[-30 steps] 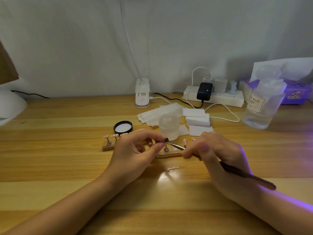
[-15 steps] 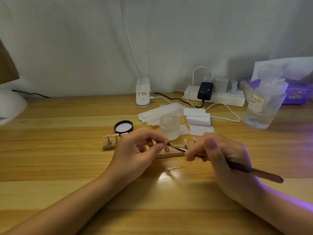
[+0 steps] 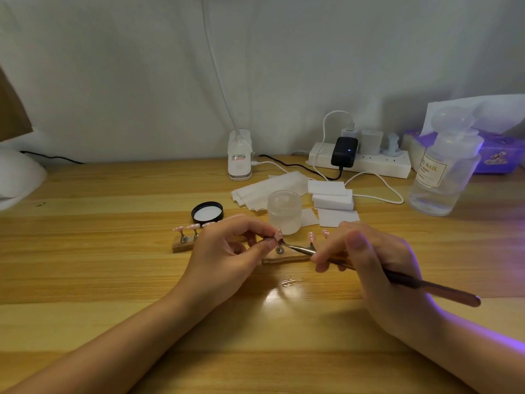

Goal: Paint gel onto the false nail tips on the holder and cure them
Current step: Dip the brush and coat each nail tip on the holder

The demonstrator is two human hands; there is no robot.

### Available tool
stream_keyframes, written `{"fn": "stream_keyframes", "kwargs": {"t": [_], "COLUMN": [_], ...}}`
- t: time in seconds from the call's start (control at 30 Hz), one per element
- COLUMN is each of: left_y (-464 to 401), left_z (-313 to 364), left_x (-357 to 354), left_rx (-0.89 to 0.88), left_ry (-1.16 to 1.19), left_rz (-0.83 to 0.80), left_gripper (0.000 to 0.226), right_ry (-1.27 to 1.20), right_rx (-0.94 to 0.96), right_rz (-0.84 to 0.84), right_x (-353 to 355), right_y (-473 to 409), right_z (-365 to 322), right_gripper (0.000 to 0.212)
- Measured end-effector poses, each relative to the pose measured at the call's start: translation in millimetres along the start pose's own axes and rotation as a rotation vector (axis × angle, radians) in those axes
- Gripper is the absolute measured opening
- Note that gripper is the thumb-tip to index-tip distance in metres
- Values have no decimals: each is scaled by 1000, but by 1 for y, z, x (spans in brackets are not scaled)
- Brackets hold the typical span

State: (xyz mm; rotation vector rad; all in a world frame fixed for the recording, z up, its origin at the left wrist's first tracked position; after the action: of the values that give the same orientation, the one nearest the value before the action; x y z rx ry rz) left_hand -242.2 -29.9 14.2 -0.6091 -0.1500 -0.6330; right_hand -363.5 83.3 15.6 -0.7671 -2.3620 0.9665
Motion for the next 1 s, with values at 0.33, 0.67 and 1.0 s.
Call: {"fn": "stream_keyframes", "kwargs": {"t": [0.33,0.67,1.0], "left_y": [0,-1,0], "left_z": [1,-2,-2], "left_x": [1,2,2], "left_rx": [7,-27,-9], "left_ry": [11,29,44], "left_rz": [15,38,29], "left_gripper": [12,11,12], "right_ry": [-41,59,117], "right_rx": [-18,30,86], "right_rz": [-14,28,33], "right_x": [-4,-1,-1], "right_y": [-1,-4,-4], "right_z": [2,-2,-6], "right_gripper": [50,42,49]}}
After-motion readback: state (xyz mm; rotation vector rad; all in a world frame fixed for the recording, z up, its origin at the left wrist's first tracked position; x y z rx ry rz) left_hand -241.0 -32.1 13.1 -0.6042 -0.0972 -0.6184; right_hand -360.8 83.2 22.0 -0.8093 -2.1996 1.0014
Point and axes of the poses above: each hand's wrist, its own y-axis away from the middle knuckle, its own x-axis out of the back of the hand, z = x × y, the point moved 6 cm from there along -y, towards the middle knuckle, and after that the axes turned 5 degrees about z, right-handed, at the moved point
